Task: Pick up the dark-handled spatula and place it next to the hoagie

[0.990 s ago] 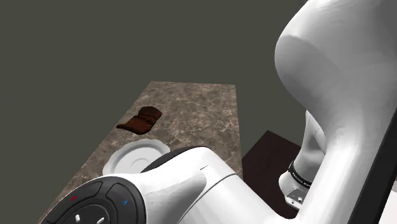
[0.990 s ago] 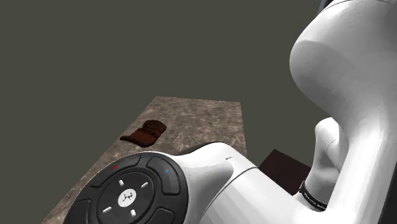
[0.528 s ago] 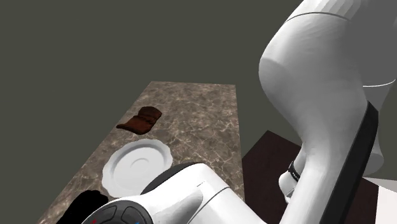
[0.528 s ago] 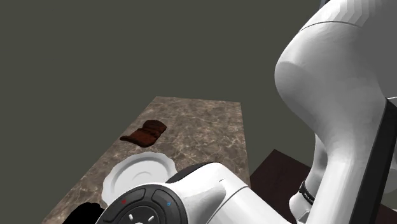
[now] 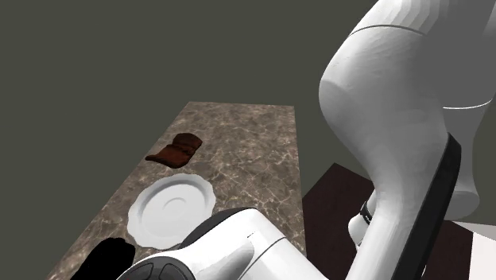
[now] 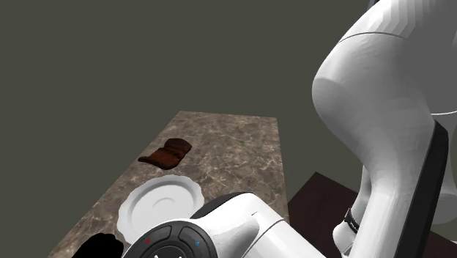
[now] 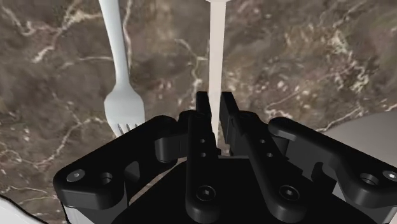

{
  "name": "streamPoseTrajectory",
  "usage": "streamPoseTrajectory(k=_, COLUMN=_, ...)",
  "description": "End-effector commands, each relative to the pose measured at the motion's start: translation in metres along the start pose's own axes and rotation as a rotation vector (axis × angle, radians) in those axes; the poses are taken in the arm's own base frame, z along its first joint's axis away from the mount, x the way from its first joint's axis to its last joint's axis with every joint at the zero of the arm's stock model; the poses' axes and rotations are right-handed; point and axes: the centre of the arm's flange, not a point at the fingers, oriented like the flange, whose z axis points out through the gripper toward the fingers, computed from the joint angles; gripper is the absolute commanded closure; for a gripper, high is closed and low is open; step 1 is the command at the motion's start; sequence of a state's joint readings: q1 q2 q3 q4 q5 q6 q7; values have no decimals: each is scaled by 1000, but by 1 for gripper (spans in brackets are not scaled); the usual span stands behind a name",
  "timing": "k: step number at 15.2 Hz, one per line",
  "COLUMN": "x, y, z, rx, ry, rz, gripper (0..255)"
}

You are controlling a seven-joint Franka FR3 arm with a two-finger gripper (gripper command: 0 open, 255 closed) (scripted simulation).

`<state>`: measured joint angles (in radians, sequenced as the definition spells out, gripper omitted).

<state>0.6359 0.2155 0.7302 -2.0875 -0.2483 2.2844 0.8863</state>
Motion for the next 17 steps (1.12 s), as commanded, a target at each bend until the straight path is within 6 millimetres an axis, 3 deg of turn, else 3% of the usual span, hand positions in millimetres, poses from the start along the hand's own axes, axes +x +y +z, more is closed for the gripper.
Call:
streamPoseTrajectory(k=1, x=0, y=0, z=0, rx=0, ry=0, rz=0, gripper=255)
streamPoseTrajectory(k=2, x=0, y=0, z=0, rx=0, ry=0, rz=0, gripper=0)
streamPoseTrajectory(k=7, x=0, y=0, z=0, rx=0, ry=0, rz=0, gripper=0)
streamPoseTrajectory(k=11, x=0, y=0, z=-50, rx=0, ry=0, rz=0, gripper=0)
streamPoseTrajectory(k=17, x=0, y=0, z=-50, rx=0, ry=0, rz=0, gripper=0)
